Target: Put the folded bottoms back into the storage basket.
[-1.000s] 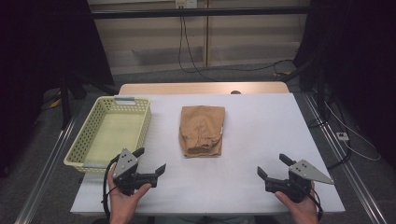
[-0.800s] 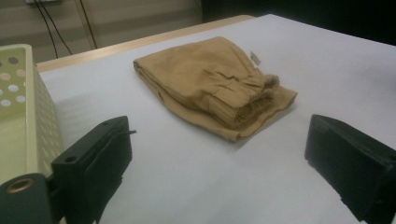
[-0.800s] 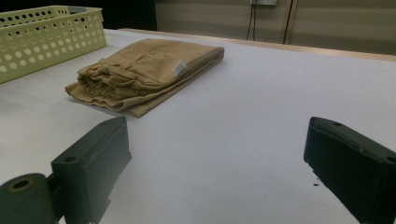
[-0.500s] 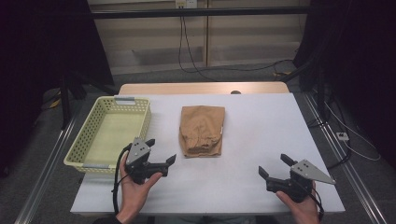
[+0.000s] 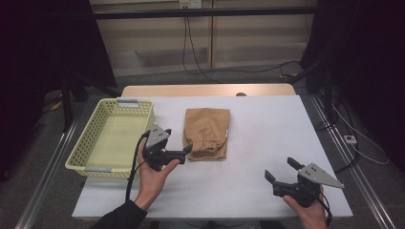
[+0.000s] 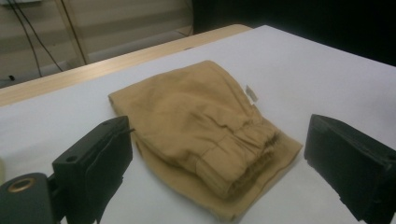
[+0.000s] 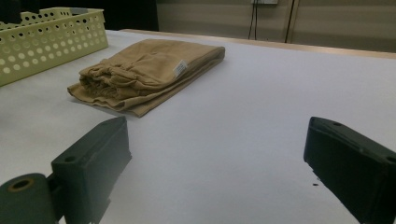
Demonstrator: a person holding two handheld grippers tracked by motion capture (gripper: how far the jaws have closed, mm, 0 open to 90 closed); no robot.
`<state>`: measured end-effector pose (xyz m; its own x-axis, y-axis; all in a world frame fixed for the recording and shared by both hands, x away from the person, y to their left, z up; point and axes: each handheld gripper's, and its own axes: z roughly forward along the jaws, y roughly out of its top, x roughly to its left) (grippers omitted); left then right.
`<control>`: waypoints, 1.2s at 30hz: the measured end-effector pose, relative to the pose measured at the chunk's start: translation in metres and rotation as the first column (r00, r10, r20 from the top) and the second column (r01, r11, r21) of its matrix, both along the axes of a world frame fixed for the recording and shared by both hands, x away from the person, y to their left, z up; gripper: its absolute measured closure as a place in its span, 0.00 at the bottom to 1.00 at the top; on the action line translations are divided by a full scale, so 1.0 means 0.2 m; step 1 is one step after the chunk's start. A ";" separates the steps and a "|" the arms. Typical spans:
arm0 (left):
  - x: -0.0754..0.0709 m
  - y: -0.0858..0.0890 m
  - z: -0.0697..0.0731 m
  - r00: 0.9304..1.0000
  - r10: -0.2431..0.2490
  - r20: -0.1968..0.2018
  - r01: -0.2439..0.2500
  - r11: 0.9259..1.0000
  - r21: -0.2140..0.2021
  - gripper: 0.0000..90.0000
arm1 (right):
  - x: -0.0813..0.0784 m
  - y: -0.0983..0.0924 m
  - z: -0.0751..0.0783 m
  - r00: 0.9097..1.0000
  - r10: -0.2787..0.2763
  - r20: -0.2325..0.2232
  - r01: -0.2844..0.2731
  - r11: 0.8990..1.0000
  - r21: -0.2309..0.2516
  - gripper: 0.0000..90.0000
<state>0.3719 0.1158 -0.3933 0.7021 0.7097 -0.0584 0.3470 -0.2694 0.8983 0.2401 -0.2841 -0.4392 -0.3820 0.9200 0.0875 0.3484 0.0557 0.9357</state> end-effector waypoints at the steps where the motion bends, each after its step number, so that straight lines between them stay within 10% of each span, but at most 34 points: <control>1: 0.02 -0.01 0.00 1.000 0.005 -0.001 -0.005 1.000 -0.002 0.08 | 0.00 0.00 0.00 1.000 0.001 -0.002 -0.001 1.000 -0.001 0.08; 36: 0.42 -0.05 -0.10 0.980 0.076 -0.183 -0.073 0.997 0.022 0.10 | 0.01 0.00 -0.01 1.000 0.014 -0.024 -0.013 1.000 0.011 0.07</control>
